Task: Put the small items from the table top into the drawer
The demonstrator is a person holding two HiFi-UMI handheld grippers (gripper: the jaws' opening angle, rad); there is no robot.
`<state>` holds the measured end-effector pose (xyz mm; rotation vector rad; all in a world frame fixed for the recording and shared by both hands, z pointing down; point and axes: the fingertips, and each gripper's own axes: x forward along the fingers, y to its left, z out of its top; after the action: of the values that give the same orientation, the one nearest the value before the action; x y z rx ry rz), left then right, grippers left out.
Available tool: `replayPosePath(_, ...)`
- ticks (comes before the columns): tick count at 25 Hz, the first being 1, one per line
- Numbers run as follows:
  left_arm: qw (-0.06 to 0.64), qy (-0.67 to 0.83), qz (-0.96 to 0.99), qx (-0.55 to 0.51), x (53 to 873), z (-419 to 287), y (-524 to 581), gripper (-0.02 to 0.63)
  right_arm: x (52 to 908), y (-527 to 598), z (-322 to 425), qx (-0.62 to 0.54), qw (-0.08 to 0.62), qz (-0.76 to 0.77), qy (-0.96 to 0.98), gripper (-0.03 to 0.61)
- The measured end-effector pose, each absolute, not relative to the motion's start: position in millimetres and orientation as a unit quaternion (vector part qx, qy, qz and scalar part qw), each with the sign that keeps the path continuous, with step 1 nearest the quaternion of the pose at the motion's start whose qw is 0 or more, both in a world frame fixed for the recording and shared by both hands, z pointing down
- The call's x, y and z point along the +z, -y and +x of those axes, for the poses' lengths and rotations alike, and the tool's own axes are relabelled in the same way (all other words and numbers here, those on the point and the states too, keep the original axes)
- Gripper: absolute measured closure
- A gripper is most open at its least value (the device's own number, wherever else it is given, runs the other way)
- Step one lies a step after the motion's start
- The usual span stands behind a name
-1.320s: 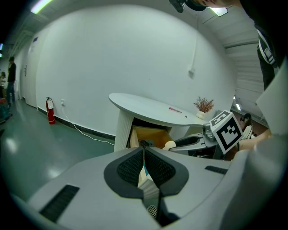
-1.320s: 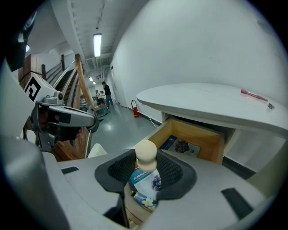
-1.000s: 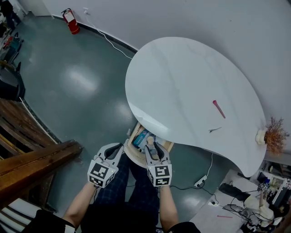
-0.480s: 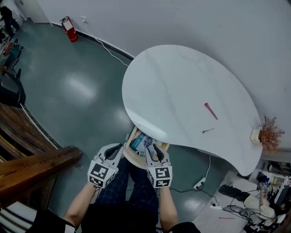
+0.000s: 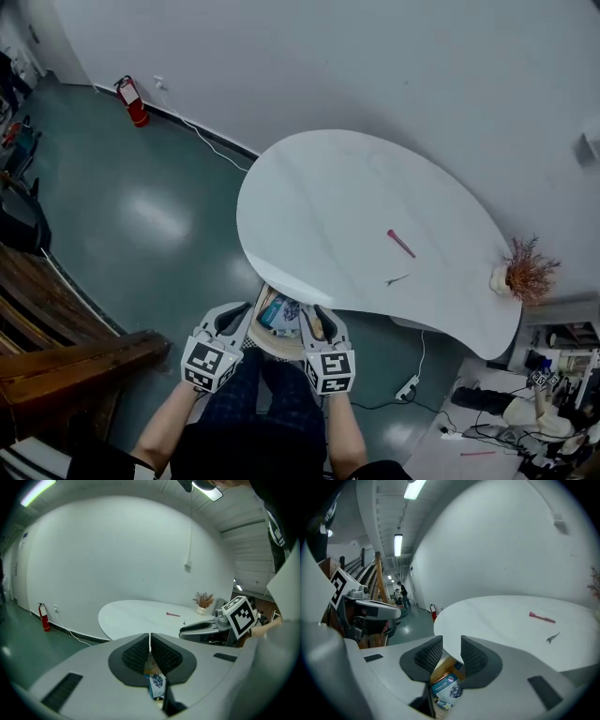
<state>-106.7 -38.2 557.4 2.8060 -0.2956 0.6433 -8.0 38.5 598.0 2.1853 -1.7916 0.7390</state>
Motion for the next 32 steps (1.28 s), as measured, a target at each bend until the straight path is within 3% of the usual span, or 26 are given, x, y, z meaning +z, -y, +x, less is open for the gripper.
replayPosePath(15,0.072,0.053,0.979,0.182,447,-61,28,0.588,478,-67,31,0.193,0.082,0.805,0.555,0.522)
replayPosePath(32,0.041,0.004,0.986,0.162,403,-47,-14,0.588,422,-143,40,0.150,0.054,0.855,0.494,0.540)
